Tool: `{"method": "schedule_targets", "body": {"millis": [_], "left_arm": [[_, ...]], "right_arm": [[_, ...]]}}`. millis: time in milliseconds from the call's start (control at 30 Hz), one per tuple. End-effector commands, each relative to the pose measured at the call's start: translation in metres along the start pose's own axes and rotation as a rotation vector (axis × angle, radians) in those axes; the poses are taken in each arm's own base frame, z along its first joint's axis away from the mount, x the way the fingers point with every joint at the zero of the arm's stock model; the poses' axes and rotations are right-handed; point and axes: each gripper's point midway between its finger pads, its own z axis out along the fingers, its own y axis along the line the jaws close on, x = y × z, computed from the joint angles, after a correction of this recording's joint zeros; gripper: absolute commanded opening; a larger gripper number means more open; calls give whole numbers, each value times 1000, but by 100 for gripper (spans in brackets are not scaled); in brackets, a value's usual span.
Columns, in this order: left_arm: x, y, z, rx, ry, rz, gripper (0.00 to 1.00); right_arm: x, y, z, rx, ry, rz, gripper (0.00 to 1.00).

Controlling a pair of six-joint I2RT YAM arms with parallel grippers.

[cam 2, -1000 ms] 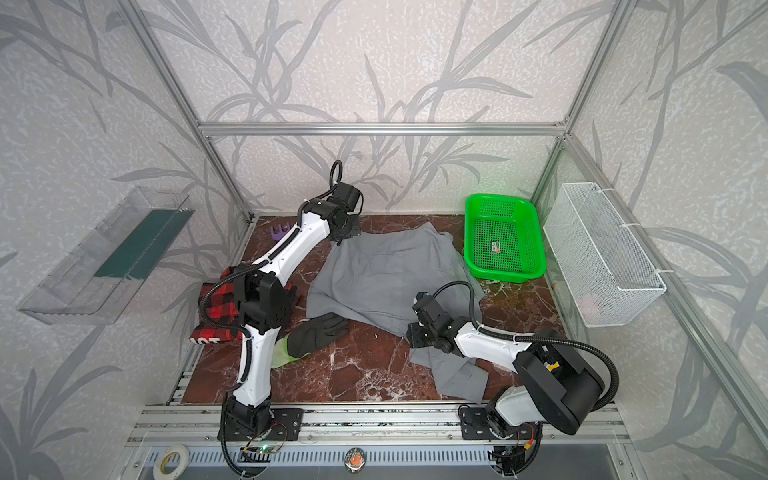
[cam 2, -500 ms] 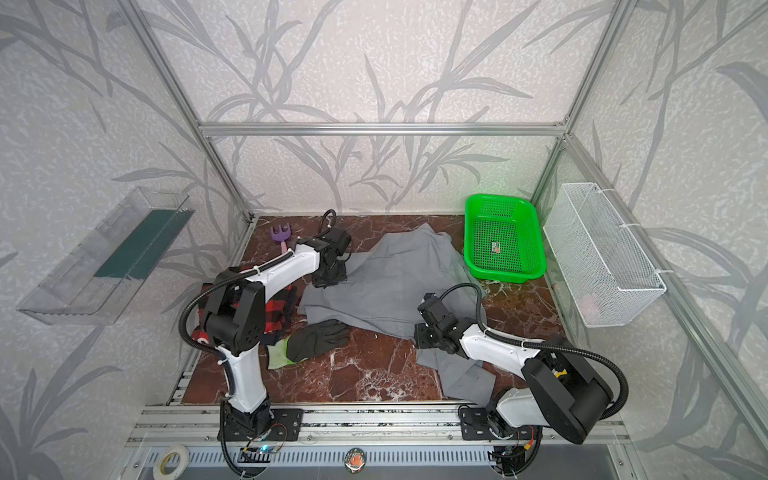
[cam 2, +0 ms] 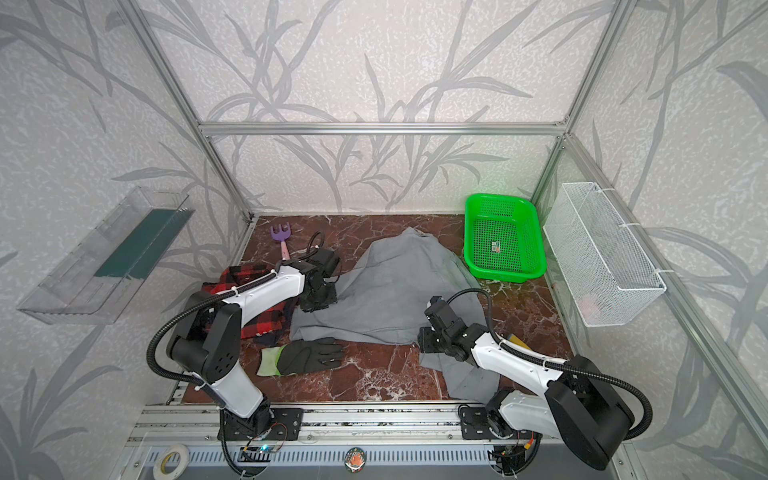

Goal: Fold and stack the long sleeve shirts

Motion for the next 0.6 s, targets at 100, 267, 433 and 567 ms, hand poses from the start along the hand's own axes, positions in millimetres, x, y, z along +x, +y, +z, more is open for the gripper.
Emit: {"method": "schedule_targets", "body": {"millis": [100,267,433,567], "left_arm": [[-80,-40,-30,34,-151,77,0],[-133,-68,-30,24,-200,107,0],[-171,-78,-25,16,-224,86,0],[-194,-71,-20,-18,-246,66,0]], "right_arm": [[-22,-1,-10,40,-50,-16,53],[-49,-8,-17,64,-80,0,53],[-60,-22,-19,82,-80,35,54],[-67,-28,-15,86,-81,47,55]]}}
